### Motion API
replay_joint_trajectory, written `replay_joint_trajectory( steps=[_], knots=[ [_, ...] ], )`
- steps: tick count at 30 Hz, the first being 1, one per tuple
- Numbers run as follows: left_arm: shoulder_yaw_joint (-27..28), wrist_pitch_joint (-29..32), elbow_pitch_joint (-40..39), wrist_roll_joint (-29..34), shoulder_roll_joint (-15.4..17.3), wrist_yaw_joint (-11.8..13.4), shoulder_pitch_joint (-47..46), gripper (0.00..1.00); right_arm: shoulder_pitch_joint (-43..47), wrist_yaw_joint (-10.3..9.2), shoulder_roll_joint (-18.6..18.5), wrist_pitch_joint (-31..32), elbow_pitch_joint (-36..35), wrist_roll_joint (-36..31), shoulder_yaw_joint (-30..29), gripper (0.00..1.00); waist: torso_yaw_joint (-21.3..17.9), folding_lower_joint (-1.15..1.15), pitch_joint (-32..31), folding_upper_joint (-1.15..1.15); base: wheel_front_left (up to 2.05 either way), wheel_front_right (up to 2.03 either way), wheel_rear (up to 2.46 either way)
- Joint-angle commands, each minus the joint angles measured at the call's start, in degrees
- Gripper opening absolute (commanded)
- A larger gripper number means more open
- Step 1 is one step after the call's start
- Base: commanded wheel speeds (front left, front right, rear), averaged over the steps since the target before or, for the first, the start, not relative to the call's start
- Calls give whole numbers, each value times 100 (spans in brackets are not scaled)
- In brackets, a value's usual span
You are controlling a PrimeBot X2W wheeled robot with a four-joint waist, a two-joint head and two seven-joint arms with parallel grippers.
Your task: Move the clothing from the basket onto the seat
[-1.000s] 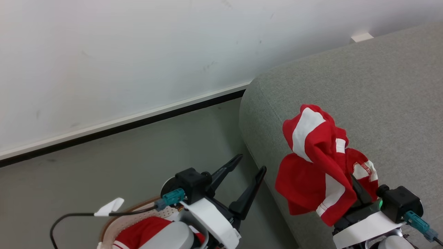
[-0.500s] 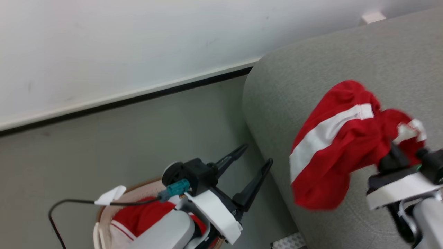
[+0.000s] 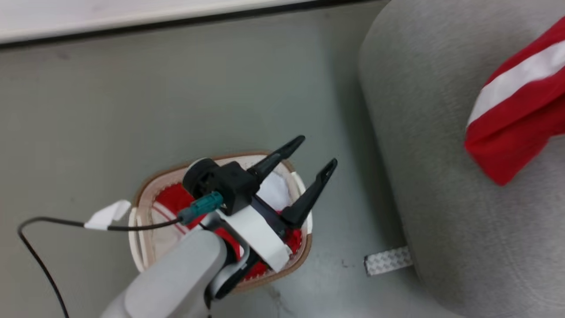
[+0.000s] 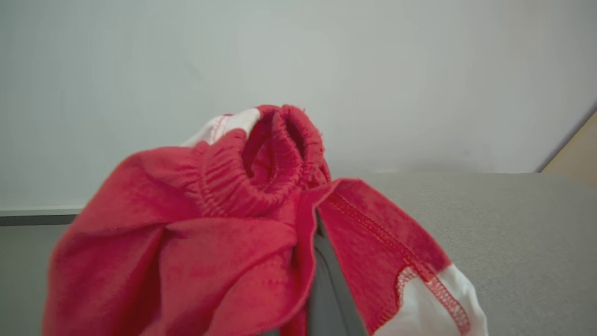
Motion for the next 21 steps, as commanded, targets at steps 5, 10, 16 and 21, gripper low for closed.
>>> replay_joint_trajectory(
  steps=[5, 10, 16, 21],
  knots=[
    [80, 57, -172, 98, 234, -20, -236, 100, -918, -12, -377, 644, 651, -15, 93, 0, 420, -1, 935, 0, 0, 0, 0],
    [97, 18, -221, 142, 273, -5, -329, 100, -1464, -12, -683, 1447, 1191, -19, 349, 0, 515, -1, 1175, 0, 0, 0, 0],
    [117, -54, -116, 85, 248, 8, -340, 100, -1705, -12, -852, 2290, 1568, 47, 759, 0, 549, -1, 1148, 0, 0, 0, 0],
    [142, -106, -20, 12, 251, 27, -266, 100, -1705, -12, -854, 2409, 1580, 130, 1020, 81, 501, -1, 956, 0, 0, 0, 0]
  ],
)
